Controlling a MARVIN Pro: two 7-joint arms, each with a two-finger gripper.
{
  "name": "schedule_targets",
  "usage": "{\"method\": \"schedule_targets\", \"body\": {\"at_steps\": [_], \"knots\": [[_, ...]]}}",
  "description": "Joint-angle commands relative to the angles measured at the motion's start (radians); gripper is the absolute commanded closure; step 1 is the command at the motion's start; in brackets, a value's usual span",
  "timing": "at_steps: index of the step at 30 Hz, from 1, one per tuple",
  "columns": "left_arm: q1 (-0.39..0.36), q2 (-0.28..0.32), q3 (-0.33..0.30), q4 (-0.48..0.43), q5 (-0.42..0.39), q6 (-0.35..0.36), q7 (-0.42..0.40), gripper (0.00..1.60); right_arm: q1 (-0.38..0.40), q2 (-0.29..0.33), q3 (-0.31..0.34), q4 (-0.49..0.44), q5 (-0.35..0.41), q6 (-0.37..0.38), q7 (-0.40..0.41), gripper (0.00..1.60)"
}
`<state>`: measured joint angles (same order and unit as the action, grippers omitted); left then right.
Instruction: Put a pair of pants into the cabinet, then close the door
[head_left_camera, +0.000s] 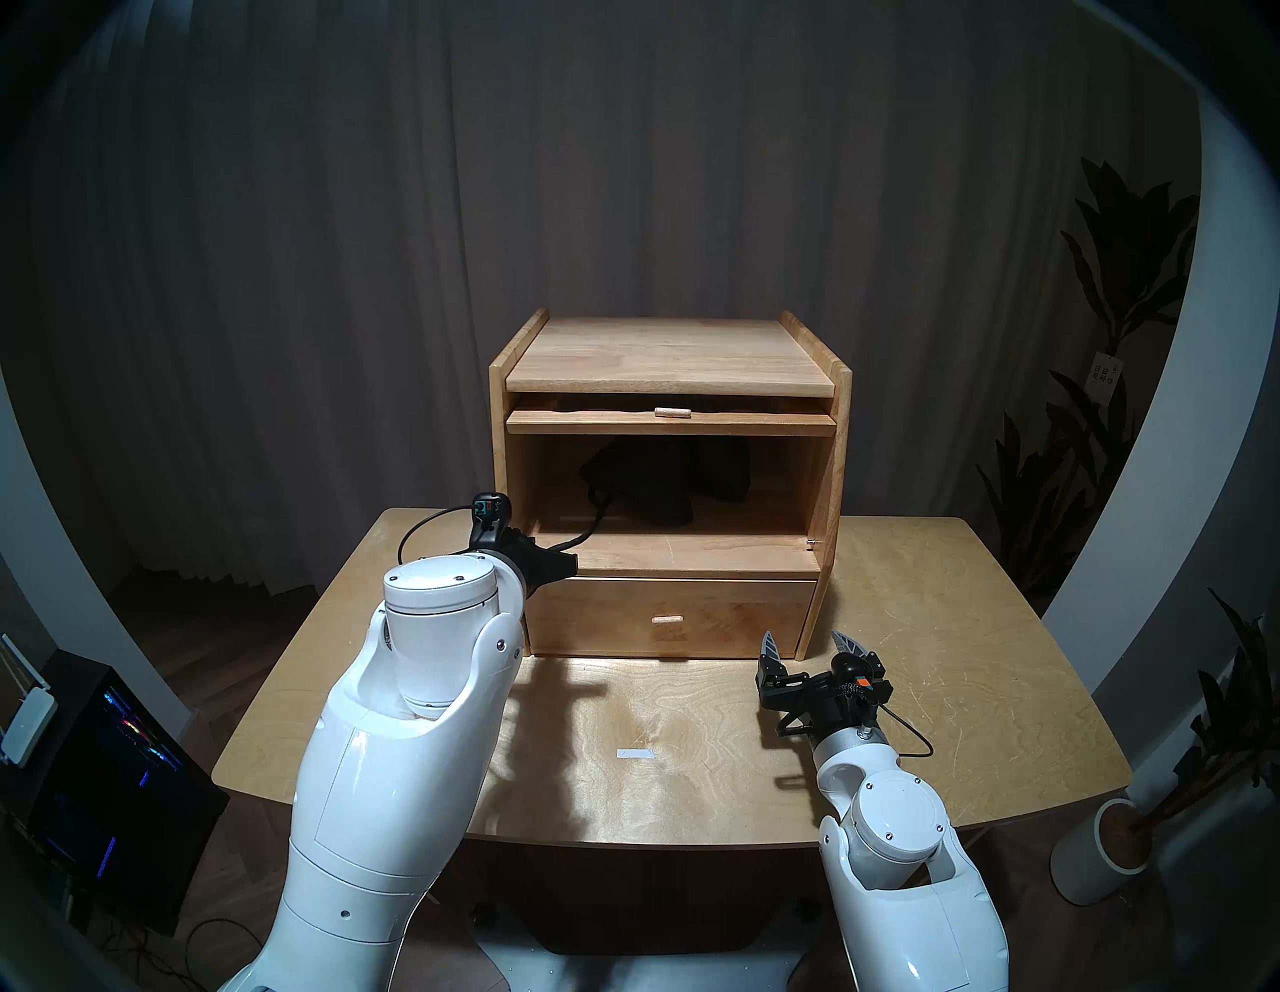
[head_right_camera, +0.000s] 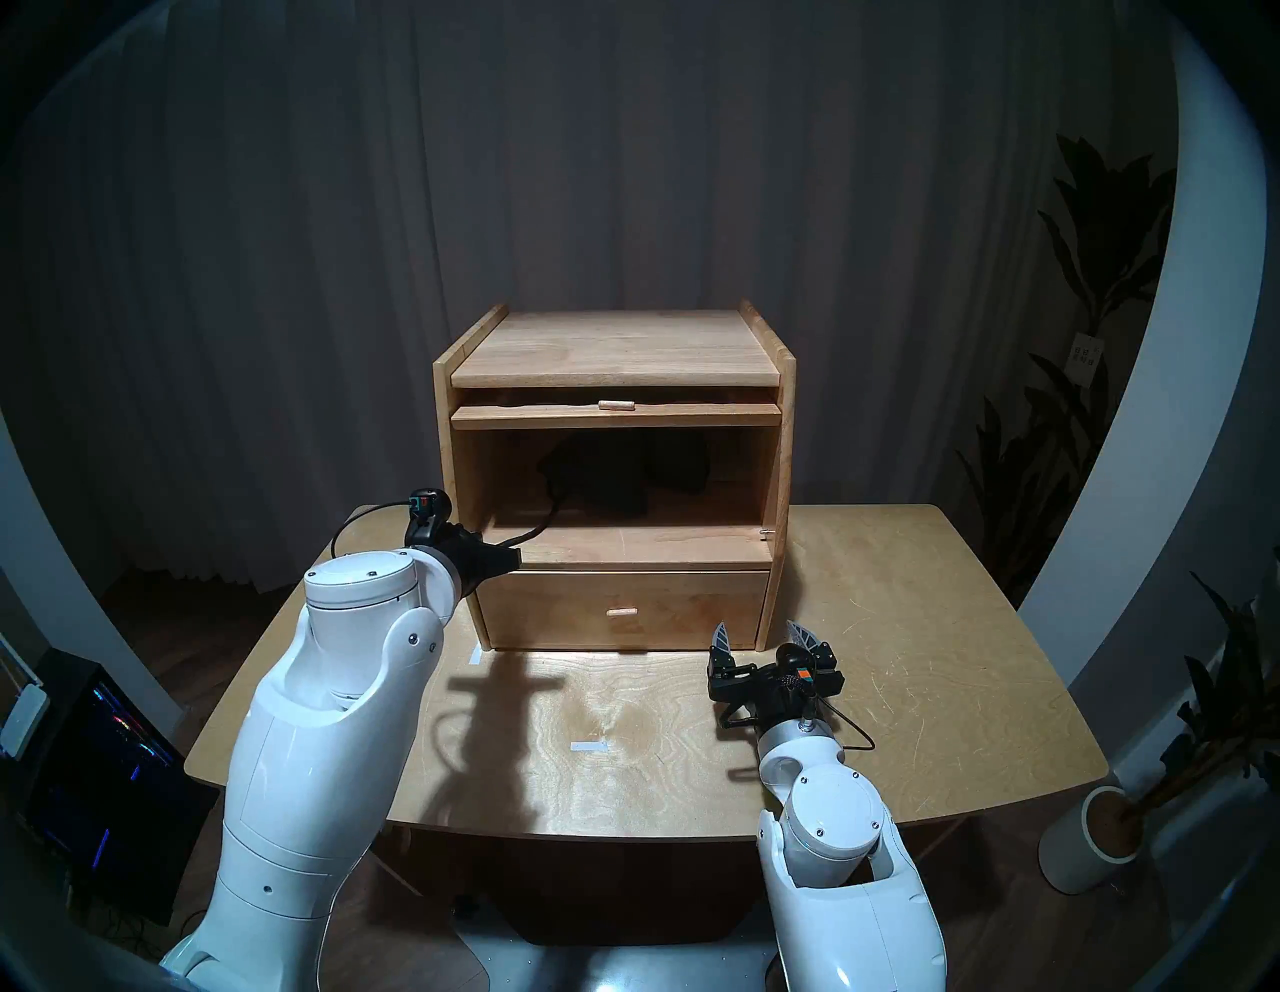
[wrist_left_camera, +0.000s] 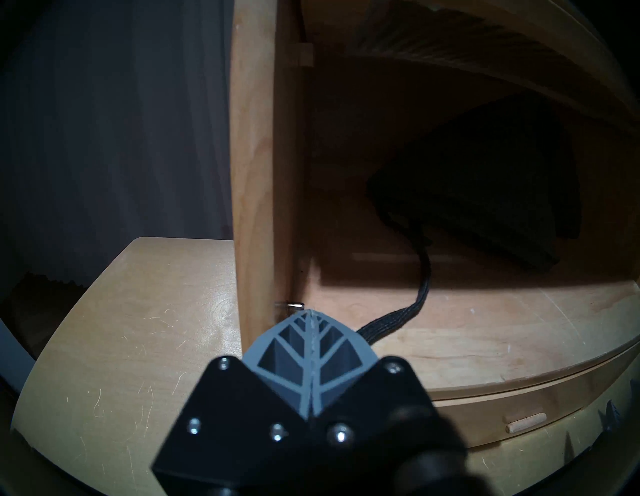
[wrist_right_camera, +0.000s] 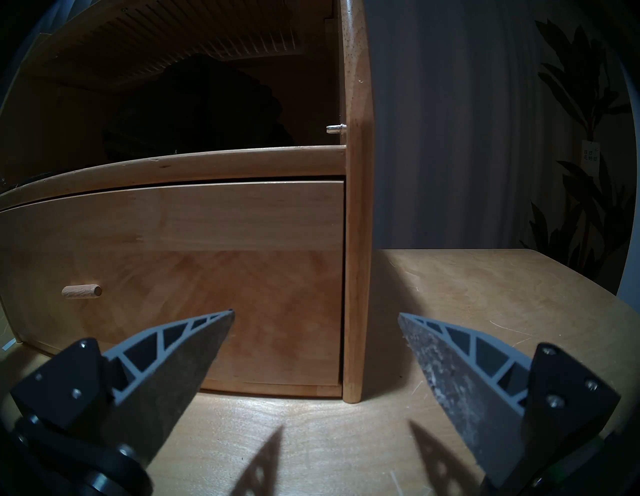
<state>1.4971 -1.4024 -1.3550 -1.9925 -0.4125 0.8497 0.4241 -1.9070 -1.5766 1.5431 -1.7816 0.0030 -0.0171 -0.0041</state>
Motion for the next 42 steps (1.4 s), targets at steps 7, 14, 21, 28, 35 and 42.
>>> {"method": "schedule_targets", "body": {"at_steps": [7, 14, 21, 28, 35, 42], "knots": [[-0.112, -0.035, 0.033, 0.023, -0.029, 0.047, -0.032, 1.60, 0.003, -0.003, -0.002, -0.024, 0.000, -0.005, -0.002, 0.00], [-0.154, -0.062, 0.051, 0.084, -0.045, 0.076, -0.031, 1.60, 0.002, -0.003, -0.002, -0.025, 0.000, -0.004, -0.002, 0.00], [-0.139, -0.081, 0.065, 0.073, -0.064, 0.104, -0.027, 1.60, 0.002, -0.003, -0.002, -0.026, 0.000, -0.004, -0.002, 0.00], [-0.149, -0.081, 0.078, 0.091, -0.047, 0.080, -0.010, 1.60, 0.001, -0.003, -0.002, -0.026, -0.001, -0.004, -0.002, 0.00], [-0.200, -0.098, 0.082, 0.189, -0.038, 0.033, -0.003, 1.60, 0.002, -0.003, -0.002, -0.026, -0.001, -0.004, -0.002, 0.00], [-0.238, -0.093, 0.087, 0.256, -0.026, -0.005, -0.008, 1.60, 0.002, -0.004, -0.002, -0.026, -0.001, -0.004, -0.002, 0.00]]}}
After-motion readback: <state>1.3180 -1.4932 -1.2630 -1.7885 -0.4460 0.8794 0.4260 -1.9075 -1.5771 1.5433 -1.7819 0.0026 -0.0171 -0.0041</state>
